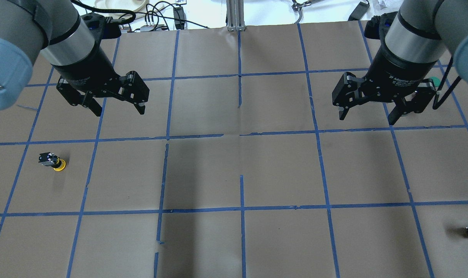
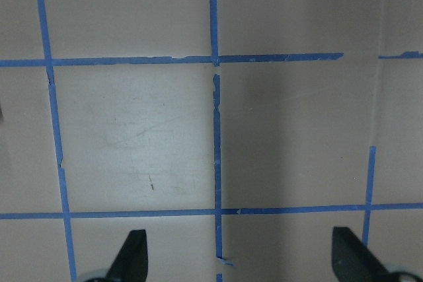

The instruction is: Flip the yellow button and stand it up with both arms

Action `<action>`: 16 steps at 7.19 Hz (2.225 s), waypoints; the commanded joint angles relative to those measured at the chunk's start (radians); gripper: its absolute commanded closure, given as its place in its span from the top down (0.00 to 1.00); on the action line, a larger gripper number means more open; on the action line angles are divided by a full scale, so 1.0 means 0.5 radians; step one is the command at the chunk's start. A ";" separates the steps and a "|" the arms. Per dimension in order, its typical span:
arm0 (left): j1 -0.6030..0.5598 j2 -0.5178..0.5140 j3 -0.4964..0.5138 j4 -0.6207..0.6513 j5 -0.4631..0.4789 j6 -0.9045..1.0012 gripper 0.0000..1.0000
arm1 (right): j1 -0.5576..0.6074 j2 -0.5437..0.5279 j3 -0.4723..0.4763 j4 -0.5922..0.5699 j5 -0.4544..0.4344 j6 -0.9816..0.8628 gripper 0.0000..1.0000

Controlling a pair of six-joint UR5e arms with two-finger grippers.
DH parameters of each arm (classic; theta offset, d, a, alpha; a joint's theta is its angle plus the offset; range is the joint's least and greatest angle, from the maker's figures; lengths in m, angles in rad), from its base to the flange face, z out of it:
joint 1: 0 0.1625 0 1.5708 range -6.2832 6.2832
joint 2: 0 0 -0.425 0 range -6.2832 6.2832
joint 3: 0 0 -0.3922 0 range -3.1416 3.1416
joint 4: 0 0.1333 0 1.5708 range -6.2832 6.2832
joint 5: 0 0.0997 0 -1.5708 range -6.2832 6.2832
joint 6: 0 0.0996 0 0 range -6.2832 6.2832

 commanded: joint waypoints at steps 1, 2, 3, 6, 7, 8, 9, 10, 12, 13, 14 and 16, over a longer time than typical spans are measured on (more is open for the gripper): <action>0.002 0.011 0.005 0.000 0.002 0.002 0.99 | -0.001 0.000 0.000 -0.003 0.007 0.004 1.00; 0.002 0.011 0.002 0.000 -0.001 0.002 0.99 | 0.002 0.003 0.000 -0.018 0.016 0.004 1.00; -0.001 0.005 0.005 0.000 -0.007 0.002 0.99 | -0.001 0.003 0.000 -0.009 0.016 0.001 1.00; 0.002 0.020 0.002 0.000 -0.001 0.014 0.99 | 0.002 0.003 0.000 -0.012 0.019 0.017 1.00; 0.002 0.021 -0.010 0.000 -0.004 0.014 0.99 | 0.002 0.003 0.000 -0.009 0.019 0.020 1.00; 0.002 0.021 -0.004 0.000 -0.007 0.014 0.99 | -0.001 0.000 0.019 -0.027 0.019 0.020 1.00; 0.002 0.021 -0.010 0.000 -0.001 0.014 0.99 | 0.002 0.000 0.028 -0.033 0.022 0.020 1.00; 0.026 0.021 -0.040 -0.006 0.005 0.029 0.99 | -0.001 0.000 0.025 -0.033 0.025 0.020 1.00; 0.161 -0.007 -0.068 0.003 0.014 0.340 0.99 | -0.001 0.000 0.025 -0.030 0.022 0.020 1.00; 0.307 -0.022 -0.144 0.015 0.011 0.515 0.99 | -0.001 0.000 0.028 -0.030 0.022 0.020 1.00; 0.458 -0.047 -0.236 0.191 0.011 0.772 0.99 | -0.001 0.000 0.025 -0.036 0.025 0.020 1.00; 0.765 -0.178 -0.356 0.487 0.008 1.398 0.99 | -0.001 -0.003 0.022 -0.033 0.025 0.017 1.00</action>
